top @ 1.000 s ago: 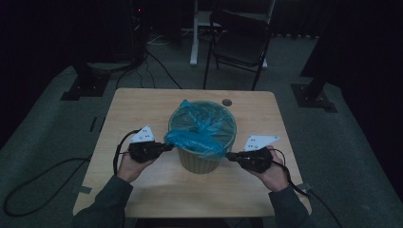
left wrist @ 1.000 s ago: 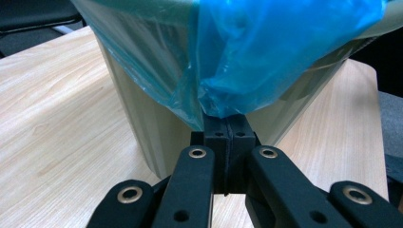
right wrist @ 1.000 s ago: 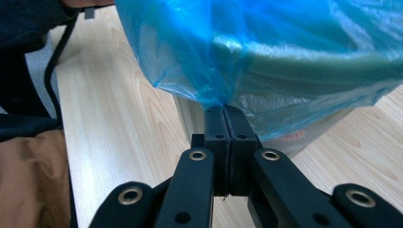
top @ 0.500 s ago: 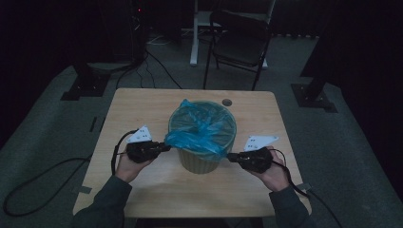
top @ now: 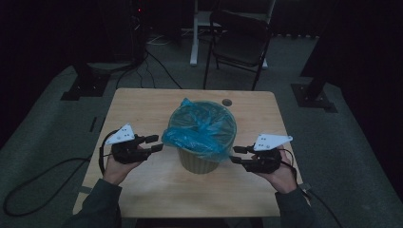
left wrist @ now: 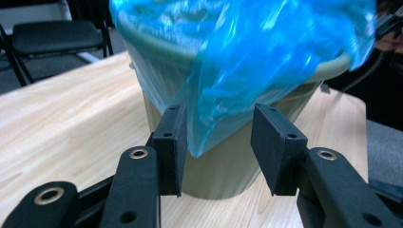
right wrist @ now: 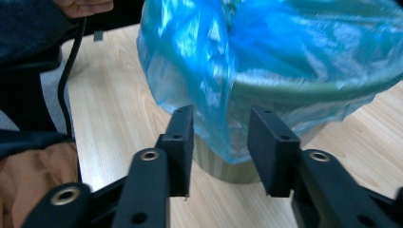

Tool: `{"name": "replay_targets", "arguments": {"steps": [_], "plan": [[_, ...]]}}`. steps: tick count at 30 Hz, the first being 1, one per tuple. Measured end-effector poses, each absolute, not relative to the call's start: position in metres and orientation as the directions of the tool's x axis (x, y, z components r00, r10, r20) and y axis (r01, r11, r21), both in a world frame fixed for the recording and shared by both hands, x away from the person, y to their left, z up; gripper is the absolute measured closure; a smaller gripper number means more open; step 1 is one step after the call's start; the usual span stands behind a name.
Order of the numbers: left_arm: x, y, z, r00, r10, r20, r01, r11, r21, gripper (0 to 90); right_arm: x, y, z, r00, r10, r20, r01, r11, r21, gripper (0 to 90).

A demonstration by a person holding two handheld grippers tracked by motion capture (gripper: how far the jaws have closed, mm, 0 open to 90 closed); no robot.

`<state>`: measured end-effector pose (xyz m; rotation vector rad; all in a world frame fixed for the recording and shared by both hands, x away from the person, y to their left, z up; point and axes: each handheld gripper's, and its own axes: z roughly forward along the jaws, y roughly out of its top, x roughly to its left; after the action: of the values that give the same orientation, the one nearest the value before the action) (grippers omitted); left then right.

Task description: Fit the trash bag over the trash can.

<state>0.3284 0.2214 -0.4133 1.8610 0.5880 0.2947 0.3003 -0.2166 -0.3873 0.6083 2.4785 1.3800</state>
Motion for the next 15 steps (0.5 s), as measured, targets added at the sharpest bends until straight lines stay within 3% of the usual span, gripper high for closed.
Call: {"name": "replay_targets", "arguments": {"steps": [11,15], "plan": [[0.329,0.203,-0.398,0.874,0.483,-0.046,0.202,-0.275,0.94,53.4,0.302,-0.199,-0.377,-0.901,0.434,-0.015,0.199,0.444,0.874,57.5],[0.325,0.196,-0.396,0.884,0.467,-0.023,0.177,-0.288,0.941,62.2,0.303,-0.19,-0.378,-0.909,0.417,-0.024,0.185,0.454,0.872,59.3]]}}
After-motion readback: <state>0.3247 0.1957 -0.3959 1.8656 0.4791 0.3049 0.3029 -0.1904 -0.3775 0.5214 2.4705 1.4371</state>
